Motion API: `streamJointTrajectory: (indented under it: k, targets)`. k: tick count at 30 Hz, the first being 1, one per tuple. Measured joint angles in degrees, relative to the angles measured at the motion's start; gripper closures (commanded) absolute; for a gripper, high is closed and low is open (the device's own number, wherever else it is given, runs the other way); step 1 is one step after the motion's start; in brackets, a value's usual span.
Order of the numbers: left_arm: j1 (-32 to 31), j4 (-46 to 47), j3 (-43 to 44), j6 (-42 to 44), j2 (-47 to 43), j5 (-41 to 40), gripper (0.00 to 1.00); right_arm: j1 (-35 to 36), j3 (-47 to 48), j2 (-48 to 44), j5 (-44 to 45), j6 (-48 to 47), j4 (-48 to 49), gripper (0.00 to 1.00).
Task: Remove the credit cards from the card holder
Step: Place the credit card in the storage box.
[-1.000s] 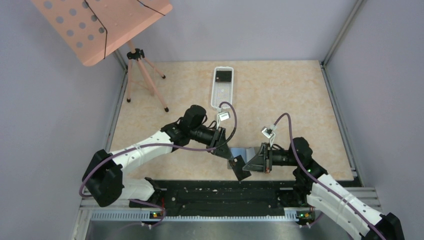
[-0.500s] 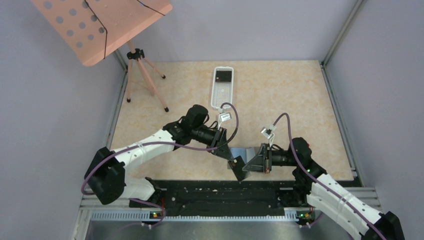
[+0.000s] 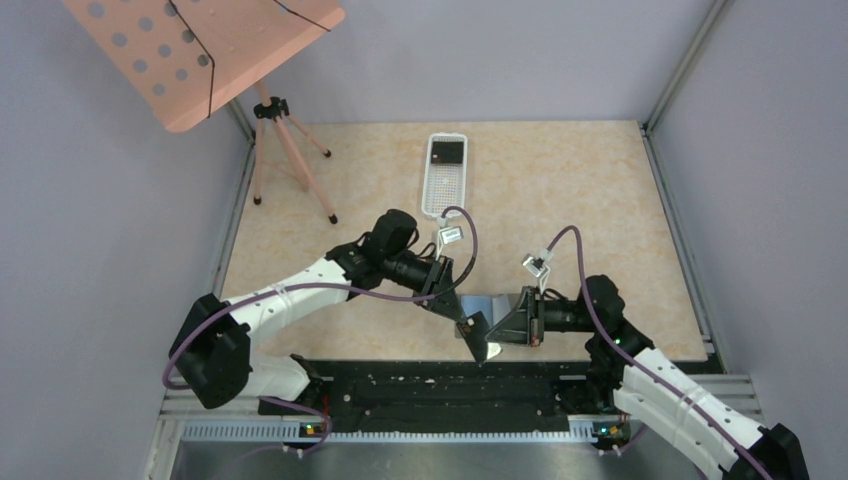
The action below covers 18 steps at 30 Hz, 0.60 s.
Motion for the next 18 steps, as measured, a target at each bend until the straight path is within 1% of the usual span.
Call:
streamJointTrajectory:
  k: [2,8,11,15,16,18]
  targets:
    - [0.0,-0.02,0.0,0.02,0.0,0.39,0.8,0.0,0.0,0.26,0.04,-0.02,0.07,1.0]
    - [0.02,0.57,-0.09,-0.33,0.0,1.14,0.92,0.0,0.0,1.86,0.33,-0.02,0.9,1.0]
    - [0.02,1.16,-0.2,-0.5,0.22,1.7,0.99,0.0,0.0,3.26,0.26,0.0,1.64,1.0]
    - [0.24,1.49,-0.63,-0.7,1.03,2.56,1.0,0.0,0.0,4.5,-0.22,0.02,1.97,1.0]
    - [0.33,1.64,-0.92,-0.74,1.22,2.64,1.0,0.0,0.0,4.63,-0.31,0.02,1.95,0.99]
    - [0.42,1.92,-1.16,-0.9,1.33,2.78,1.0,0.0,0.0,4.83,-0.35,0.02,1.9,0.88]
